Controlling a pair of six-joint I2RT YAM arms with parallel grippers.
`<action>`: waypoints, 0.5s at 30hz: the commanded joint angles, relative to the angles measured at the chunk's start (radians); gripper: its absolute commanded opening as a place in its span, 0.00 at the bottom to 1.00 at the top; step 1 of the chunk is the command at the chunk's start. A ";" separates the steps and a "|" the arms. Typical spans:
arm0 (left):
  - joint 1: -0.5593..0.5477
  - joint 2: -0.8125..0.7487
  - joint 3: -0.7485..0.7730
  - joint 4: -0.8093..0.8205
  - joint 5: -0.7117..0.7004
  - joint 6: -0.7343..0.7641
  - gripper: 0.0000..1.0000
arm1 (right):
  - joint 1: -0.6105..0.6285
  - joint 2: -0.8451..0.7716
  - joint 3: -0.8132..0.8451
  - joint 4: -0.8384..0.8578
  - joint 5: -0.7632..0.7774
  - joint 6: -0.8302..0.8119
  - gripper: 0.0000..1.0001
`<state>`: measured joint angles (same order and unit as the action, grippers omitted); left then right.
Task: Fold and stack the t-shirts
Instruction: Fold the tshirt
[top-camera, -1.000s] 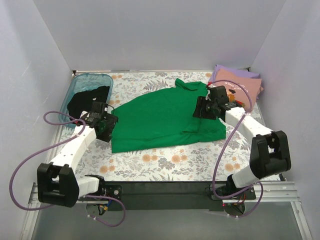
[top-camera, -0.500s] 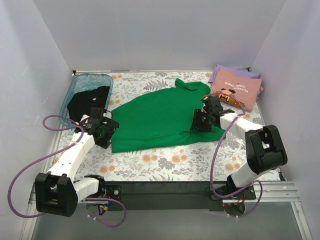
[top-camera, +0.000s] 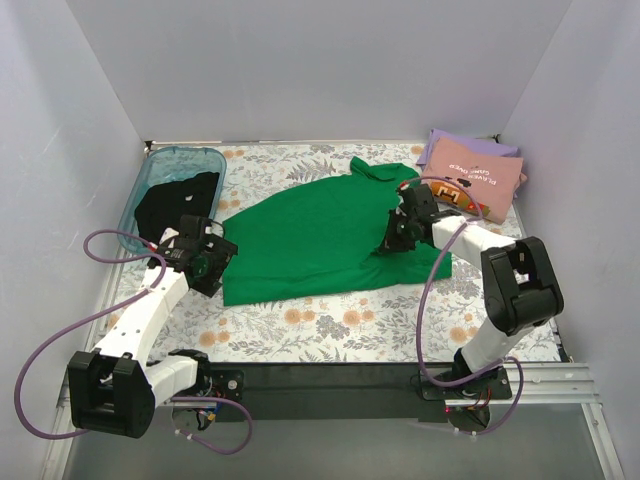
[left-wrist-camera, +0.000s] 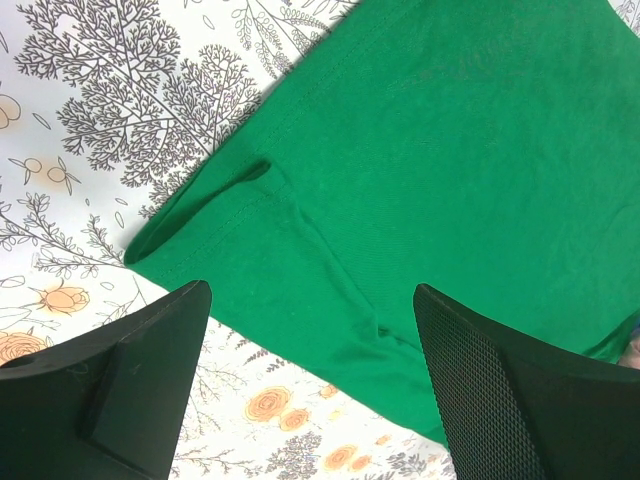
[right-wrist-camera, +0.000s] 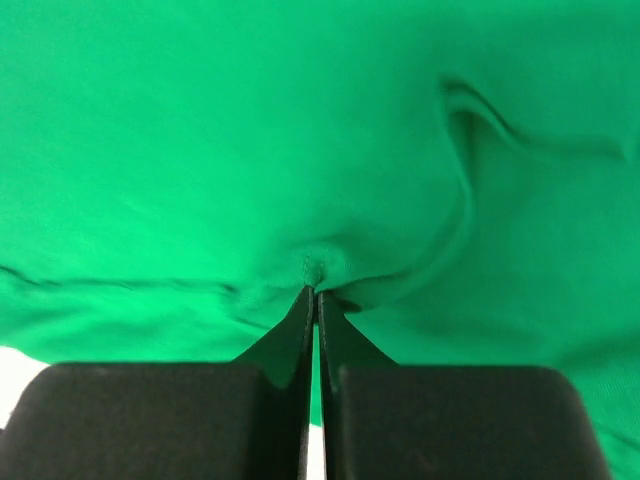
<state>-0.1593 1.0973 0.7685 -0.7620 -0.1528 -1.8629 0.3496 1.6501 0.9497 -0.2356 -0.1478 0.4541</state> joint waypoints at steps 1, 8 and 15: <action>0.001 -0.028 -0.008 0.009 -0.001 0.016 0.82 | 0.015 0.033 0.115 0.058 -0.033 0.012 0.01; 0.001 -0.022 0.003 -0.002 -0.004 0.031 0.82 | 0.025 0.164 0.300 0.032 -0.076 -0.015 0.39; 0.001 -0.019 0.032 -0.007 0.013 0.060 0.82 | 0.025 0.090 0.403 -0.131 -0.041 -0.088 0.98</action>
<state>-0.1593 1.0966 0.7673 -0.7624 -0.1505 -1.8282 0.3710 1.8393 1.3331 -0.2974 -0.1902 0.4076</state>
